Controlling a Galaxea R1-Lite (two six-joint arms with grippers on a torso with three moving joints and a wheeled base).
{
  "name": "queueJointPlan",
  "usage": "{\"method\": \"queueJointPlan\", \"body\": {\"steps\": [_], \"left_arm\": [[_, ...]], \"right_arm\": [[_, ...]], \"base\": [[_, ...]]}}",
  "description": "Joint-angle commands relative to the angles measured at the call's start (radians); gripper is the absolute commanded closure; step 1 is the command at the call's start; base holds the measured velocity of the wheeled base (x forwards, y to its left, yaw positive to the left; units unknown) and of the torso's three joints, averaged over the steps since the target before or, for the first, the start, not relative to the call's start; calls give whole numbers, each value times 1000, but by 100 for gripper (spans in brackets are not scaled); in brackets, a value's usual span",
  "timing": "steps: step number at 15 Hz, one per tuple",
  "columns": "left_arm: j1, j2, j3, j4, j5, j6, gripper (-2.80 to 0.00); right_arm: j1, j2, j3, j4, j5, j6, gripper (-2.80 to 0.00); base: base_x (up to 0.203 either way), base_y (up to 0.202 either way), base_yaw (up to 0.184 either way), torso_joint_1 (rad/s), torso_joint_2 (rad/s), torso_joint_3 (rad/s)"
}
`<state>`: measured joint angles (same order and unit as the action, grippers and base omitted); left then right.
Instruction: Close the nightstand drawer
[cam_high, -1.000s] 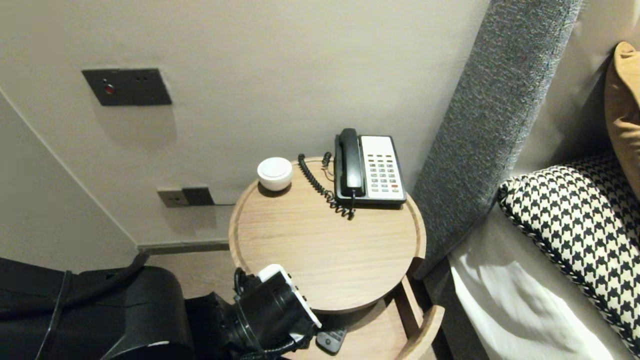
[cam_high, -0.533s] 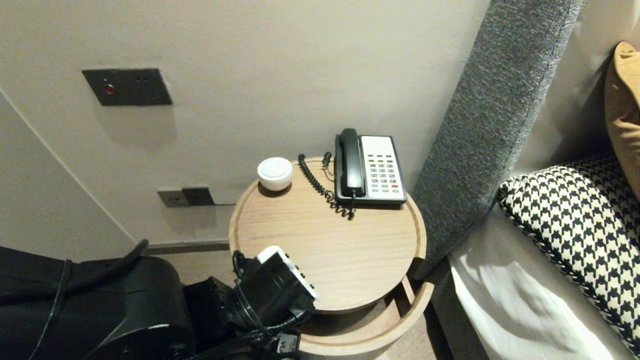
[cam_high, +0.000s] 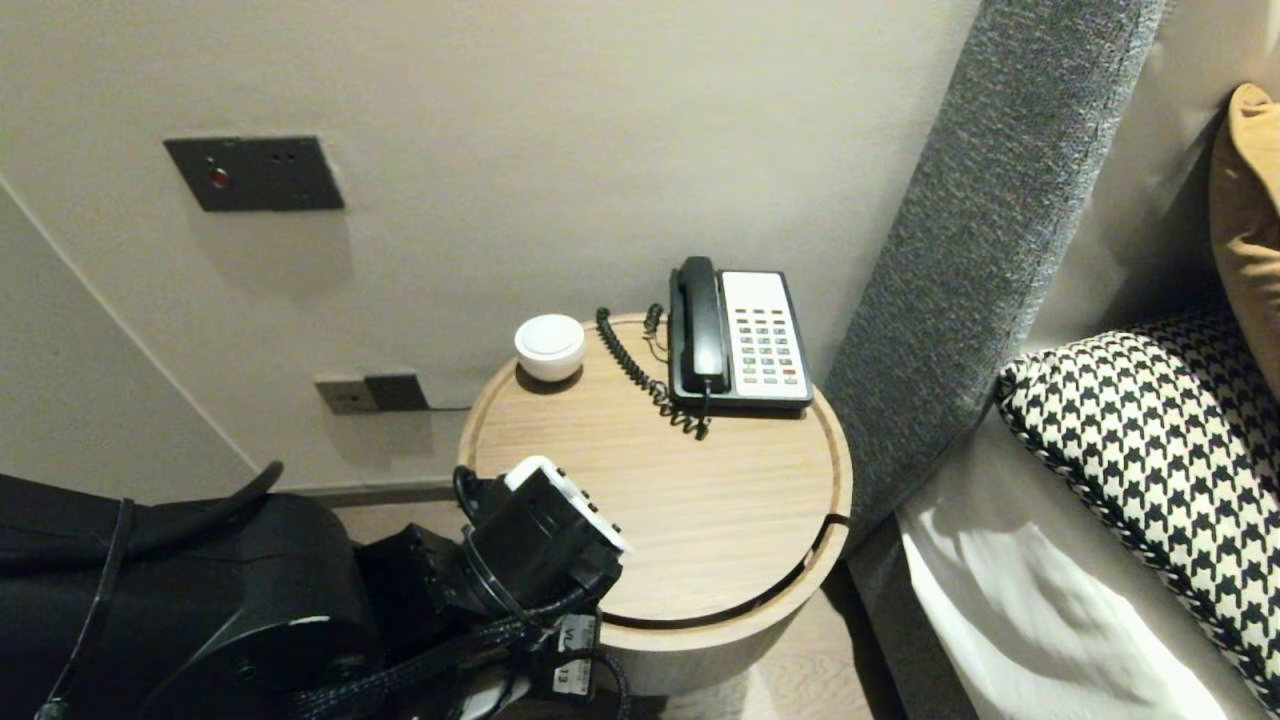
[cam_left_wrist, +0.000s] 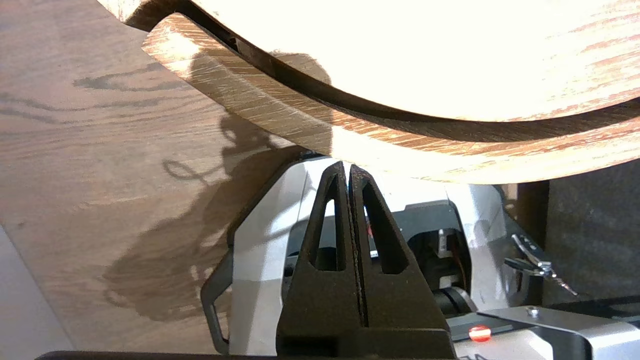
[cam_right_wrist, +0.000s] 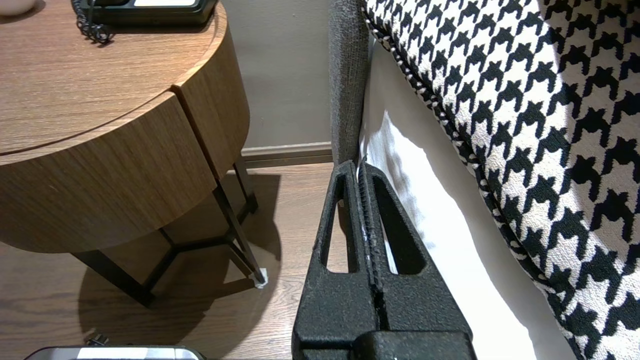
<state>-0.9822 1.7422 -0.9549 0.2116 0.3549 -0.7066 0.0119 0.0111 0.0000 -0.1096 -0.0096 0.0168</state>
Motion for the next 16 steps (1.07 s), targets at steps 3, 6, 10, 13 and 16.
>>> {"method": "queueJointPlan", "body": {"steps": [3, 6, 10, 13, 16], "left_arm": [[7, -21, 1, -17, 6, -1, 0], [7, -44, 5, -17, 6, 1, 0], [38, -145, 15, -9, 8, 8, 0], [199, -232, 36, -7, 14, 53, 0], [445, -369, 80, -14, -15, 181, 0]], "right_arm": [[0, 0, 40, -1, -1, 0, 0], [0, 0, 40, -1, 0, 0, 0], [0, 0, 40, -1, 0, 0, 0], [0, 0, 40, -1, 0, 0, 0], [0, 0, 40, -1, 0, 0, 0]], "base": [[0, 0, 0, 0, 0, 0], [0, 0, 0, 0, 0, 0], [0, 0, 0, 0, 0, 0], [0, 0, 0, 0, 0, 0], [0, 0, 0, 0, 0, 0]]}}
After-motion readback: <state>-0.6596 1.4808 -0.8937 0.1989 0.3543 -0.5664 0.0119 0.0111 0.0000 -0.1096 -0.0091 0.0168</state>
